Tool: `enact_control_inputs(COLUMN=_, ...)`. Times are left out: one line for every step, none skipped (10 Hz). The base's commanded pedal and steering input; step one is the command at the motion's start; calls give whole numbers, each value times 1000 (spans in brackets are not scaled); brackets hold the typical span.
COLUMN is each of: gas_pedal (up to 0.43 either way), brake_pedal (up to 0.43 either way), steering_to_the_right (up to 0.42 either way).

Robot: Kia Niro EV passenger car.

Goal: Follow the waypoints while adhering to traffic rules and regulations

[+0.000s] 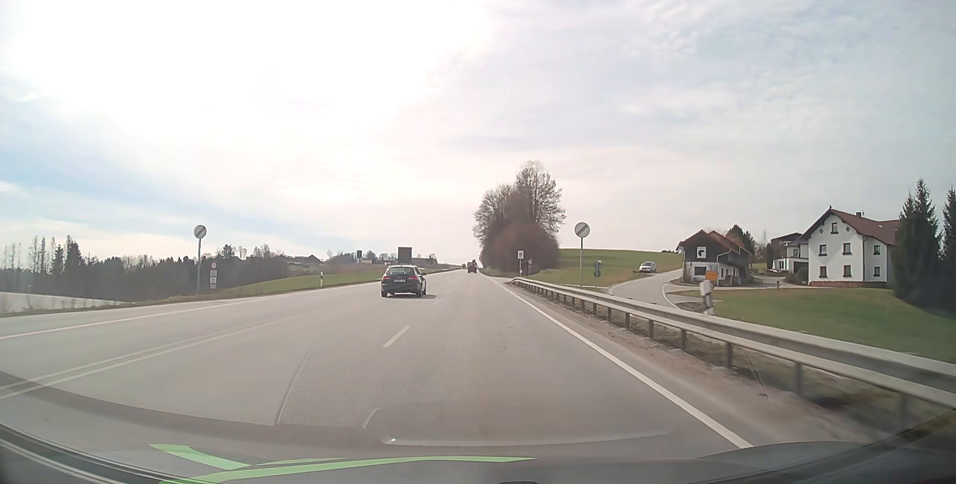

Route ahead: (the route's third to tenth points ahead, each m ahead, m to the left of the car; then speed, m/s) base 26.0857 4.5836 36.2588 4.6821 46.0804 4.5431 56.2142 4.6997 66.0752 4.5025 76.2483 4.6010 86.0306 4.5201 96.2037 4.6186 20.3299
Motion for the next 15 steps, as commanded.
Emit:
enact_control_inputs(gas_pedal=319, brake_pedal=0, steering_to_the_right=0)
enact_control_inputs(gas_pedal=331, brake_pedal=0, steering_to_the_right=0)
enact_control_inputs(gas_pedal=331, brake_pedal=0, steering_to_the_right=0)
enact_control_inputs(gas_pedal=331, brake_pedal=0, steering_to_the_right=0)
enact_control_inputs(gas_pedal=339, brake_pedal=0, steering_to_the_right=0)
enact_control_inputs(gas_pedal=339, brake_pedal=0, steering_to_the_right=0)
enact_control_inputs(gas_pedal=350, brake_pedal=0, steering_to_the_right=0)
enact_control_inputs(gas_pedal=350, brake_pedal=0, steering_to_the_right=0)
enact_control_inputs(gas_pedal=350, brake_pedal=0, steering_to_the_right=1)
enact_control_inputs(gas_pedal=358, brake_pedal=0, steering_to_the_right=1)
enact_control_inputs(gas_pedal=358, brake_pedal=0, steering_to_the_right=1)
enact_control_inputs(gas_pedal=358, brake_pedal=0, steering_to_the_right=1)
enact_control_inputs(gas_pedal=358, brake_pedal=0, steering_to_the_right=1)
enact_control_inputs(gas_pedal=358, brake_pedal=0, steering_to_the_right=1)
enact_control_inputs(gas_pedal=358, brake_pedal=0, steering_to_the_right=0)
